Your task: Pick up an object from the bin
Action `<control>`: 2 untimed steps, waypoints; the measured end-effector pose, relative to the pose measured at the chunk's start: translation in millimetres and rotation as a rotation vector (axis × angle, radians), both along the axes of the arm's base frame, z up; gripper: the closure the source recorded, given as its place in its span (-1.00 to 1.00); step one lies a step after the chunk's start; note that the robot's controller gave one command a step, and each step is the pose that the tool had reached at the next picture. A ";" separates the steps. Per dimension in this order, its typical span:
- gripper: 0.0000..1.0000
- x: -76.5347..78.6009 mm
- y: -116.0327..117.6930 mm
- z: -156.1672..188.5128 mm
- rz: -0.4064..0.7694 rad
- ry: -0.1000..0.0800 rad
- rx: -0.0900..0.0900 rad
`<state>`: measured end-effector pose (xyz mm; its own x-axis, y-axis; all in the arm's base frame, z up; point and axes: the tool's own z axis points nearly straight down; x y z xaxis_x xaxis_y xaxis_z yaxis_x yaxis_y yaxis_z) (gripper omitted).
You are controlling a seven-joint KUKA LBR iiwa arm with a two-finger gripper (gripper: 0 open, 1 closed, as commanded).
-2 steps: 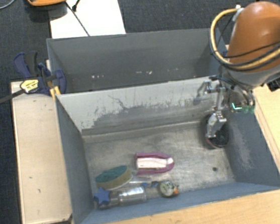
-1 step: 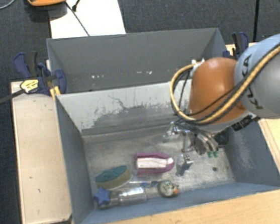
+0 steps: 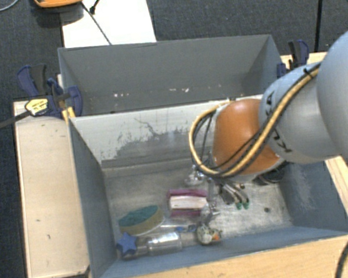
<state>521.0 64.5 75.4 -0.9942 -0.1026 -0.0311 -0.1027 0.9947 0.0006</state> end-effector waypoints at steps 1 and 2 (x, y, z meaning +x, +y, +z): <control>1.00 -2.1 -0.8 0.2 -0.001 0.005 -0.001; 1.00 6.5 21.9 107.4 0.013 0.021 -0.002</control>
Offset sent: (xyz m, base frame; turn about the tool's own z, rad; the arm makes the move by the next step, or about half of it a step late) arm 0.0000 0.0000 0.0000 0.0000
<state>527.4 86.4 182.8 -0.9933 -0.1155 -0.0100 -0.1155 0.9933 0.0013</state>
